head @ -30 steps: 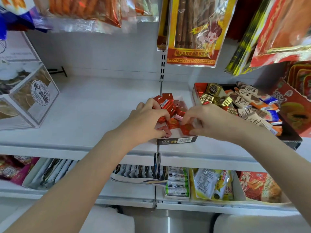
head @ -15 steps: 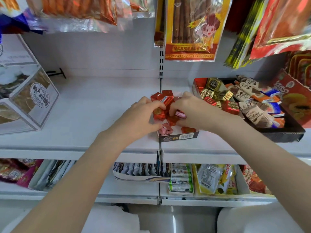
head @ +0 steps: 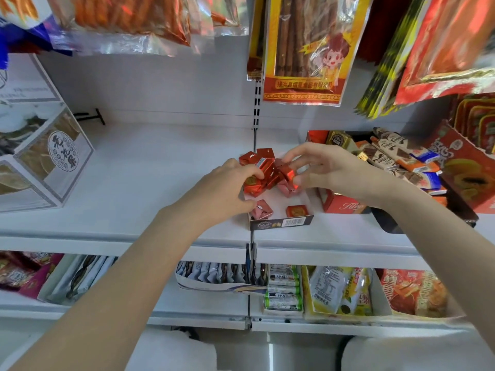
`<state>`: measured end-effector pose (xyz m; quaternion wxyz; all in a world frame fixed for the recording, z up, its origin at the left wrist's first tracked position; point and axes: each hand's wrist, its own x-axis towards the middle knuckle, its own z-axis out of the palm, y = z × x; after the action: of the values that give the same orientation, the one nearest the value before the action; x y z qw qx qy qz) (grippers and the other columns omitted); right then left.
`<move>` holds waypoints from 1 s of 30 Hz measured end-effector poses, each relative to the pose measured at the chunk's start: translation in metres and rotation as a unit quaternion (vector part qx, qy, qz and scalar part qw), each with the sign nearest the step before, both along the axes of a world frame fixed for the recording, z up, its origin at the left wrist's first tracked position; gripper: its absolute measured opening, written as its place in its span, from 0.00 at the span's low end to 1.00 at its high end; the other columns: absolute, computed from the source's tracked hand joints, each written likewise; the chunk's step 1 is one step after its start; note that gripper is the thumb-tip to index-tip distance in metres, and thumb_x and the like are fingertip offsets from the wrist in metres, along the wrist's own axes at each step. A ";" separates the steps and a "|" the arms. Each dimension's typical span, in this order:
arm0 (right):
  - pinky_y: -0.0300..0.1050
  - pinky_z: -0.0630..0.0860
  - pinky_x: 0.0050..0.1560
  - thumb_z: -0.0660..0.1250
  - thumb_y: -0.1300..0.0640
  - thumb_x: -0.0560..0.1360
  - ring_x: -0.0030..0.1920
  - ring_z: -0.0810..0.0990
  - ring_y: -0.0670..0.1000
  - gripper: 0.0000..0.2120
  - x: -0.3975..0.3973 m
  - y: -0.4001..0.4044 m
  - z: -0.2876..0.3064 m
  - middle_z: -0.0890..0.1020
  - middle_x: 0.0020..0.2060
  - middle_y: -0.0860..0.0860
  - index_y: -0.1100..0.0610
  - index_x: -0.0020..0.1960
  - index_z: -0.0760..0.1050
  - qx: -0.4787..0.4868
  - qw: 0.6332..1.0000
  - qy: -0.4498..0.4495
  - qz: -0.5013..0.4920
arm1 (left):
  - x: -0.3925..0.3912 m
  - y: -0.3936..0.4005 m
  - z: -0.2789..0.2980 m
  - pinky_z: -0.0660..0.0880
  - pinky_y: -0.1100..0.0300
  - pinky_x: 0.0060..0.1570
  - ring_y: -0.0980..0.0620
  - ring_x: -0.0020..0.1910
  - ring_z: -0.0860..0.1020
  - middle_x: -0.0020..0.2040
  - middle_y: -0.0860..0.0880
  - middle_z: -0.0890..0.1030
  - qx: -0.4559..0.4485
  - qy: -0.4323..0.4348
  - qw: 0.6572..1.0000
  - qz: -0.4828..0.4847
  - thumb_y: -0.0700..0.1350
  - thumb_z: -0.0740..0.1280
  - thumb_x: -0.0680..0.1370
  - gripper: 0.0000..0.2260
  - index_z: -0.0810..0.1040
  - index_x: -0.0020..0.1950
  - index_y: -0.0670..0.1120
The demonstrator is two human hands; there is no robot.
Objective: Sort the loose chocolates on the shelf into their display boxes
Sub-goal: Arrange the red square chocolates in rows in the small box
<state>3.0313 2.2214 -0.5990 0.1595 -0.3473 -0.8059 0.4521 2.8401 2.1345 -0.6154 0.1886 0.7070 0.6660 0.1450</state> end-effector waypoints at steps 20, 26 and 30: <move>0.31 0.67 0.52 0.52 0.72 0.73 0.59 0.74 0.46 0.27 -0.001 -0.019 0.011 0.77 0.61 0.49 0.50 0.64 0.72 0.154 0.931 -0.303 0.130 | 0.002 0.000 -0.002 0.65 0.61 0.56 0.50 0.60 0.70 0.63 0.49 0.67 -0.004 -0.010 1.000 0.007 0.46 0.68 0.73 0.22 0.67 0.66 0.55; 0.23 0.69 0.41 0.64 0.60 0.74 0.39 0.74 0.36 0.11 -0.019 -0.024 0.011 0.81 0.47 0.44 0.52 0.54 0.79 0.245 0.947 -0.190 0.083 | -0.006 0.002 0.003 0.65 0.64 0.52 0.54 0.53 0.71 0.57 0.49 0.71 -0.014 -0.070 0.997 0.007 0.45 0.67 0.75 0.17 0.72 0.63 0.55; 0.25 0.67 0.39 0.69 0.56 0.71 0.35 0.70 0.35 0.10 -0.037 -0.030 -0.004 0.76 0.39 0.41 0.53 0.52 0.80 0.247 0.941 -0.200 0.115 | -0.010 0.001 0.002 0.68 0.62 0.54 0.52 0.56 0.73 0.56 0.49 0.73 0.002 -0.064 0.998 0.007 0.42 0.66 0.75 0.17 0.73 0.62 0.55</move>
<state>2.9944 2.1917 -0.6032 0.0222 -0.2854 -0.9420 0.1753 2.8298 2.1351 -0.6130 0.2287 0.6916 0.6574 0.1929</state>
